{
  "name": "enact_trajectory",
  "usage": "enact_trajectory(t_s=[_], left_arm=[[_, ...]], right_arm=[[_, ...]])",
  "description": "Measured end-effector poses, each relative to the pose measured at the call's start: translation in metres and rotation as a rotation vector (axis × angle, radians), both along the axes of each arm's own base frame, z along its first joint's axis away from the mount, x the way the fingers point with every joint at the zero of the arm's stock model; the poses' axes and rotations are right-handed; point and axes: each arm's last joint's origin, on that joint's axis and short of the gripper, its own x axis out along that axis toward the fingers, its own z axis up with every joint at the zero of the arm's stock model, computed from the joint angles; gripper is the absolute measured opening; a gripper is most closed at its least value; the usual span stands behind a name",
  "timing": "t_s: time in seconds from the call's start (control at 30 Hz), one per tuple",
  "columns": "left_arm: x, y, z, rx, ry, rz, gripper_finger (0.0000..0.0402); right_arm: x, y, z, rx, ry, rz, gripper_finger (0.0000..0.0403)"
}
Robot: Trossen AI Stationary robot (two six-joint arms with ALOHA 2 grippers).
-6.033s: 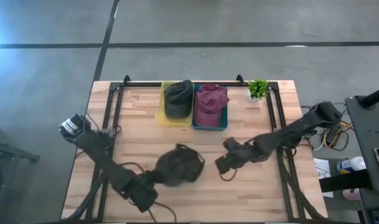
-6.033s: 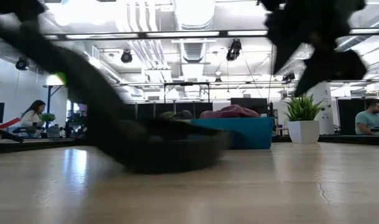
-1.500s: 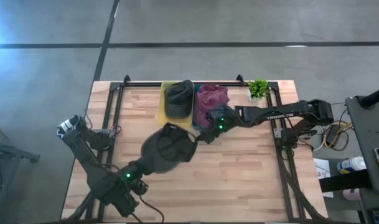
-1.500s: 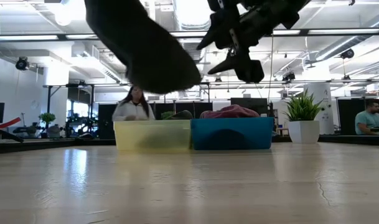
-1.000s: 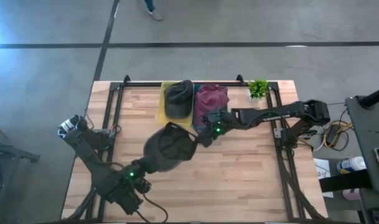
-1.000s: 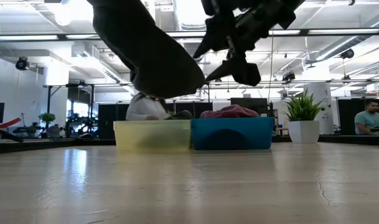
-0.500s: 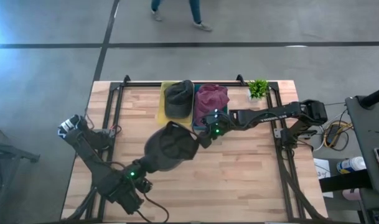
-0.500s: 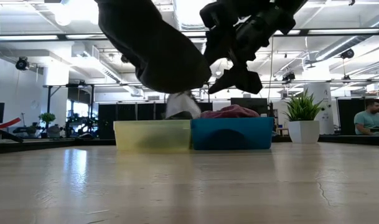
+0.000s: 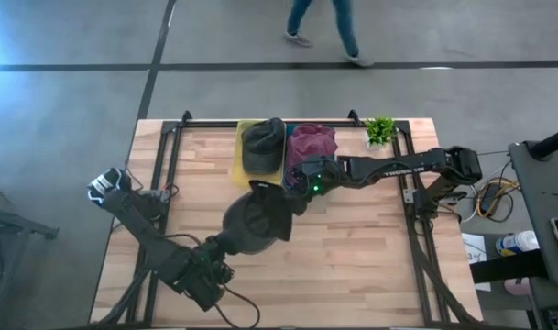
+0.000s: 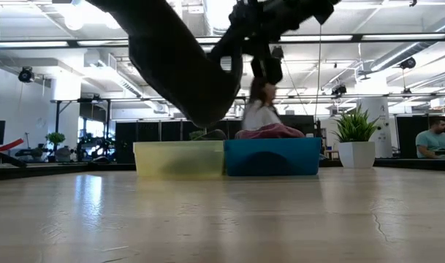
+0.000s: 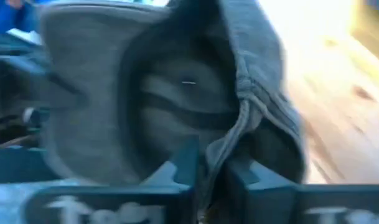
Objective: Sort caps
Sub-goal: Put the black cap into the yellow bin
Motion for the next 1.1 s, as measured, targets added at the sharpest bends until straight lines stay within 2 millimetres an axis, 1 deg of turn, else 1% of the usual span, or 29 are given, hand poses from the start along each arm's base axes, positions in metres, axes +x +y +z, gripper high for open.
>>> enact_trajectory(t_s=[0.07,0.17,0.3,0.4,0.53,0.6,0.7,0.8,0.9,0.97,1.1], left_arm=[[0.004,0.004,-0.007,0.013,0.006,0.003,0.0005],[0.011,0.009,-0.014,0.014,0.000,0.019,0.0008],[0.021,0.015,-0.018,0.008,-0.027,0.026,0.0007],[0.032,0.012,-0.016,-0.014,-0.078,-0.011,0.0005],[0.043,0.010,-0.012,-0.075,-0.125,-0.053,0.0006],[0.044,0.012,-0.015,-0.088,-0.110,-0.051,0.0006],[0.044,0.014,-0.020,-0.100,-0.098,-0.038,0.0006],[0.044,0.015,-0.027,-0.131,-0.093,-0.027,0.0006],[0.044,0.017,-0.038,-0.146,-0.084,-0.025,0.0006],[0.044,0.018,-0.046,-0.150,-0.080,-0.025,0.0006],[0.042,0.021,-0.060,-0.149,-0.067,-0.019,0.0007]], right_arm=[[0.002,0.003,0.006,0.009,-0.017,0.022,0.0018],[0.003,0.009,0.010,0.034,-0.021,0.046,0.0013],[0.002,0.021,0.008,0.062,-0.020,0.059,0.0013],[0.009,0.027,-0.002,0.089,-0.016,0.062,0.0013],[0.026,0.033,-0.032,0.118,0.052,0.059,0.0012],[0.034,0.034,-0.050,0.127,0.109,0.051,0.0012],[0.045,0.035,-0.070,0.153,0.156,0.061,0.0012],[0.058,0.039,-0.080,0.196,0.145,0.101,0.0013],[0.072,0.044,-0.078,0.204,0.112,0.128,0.0013],[0.079,0.047,-0.079,0.207,0.123,0.138,0.0013],[0.084,0.048,-0.079,0.186,0.149,0.135,0.0013]])
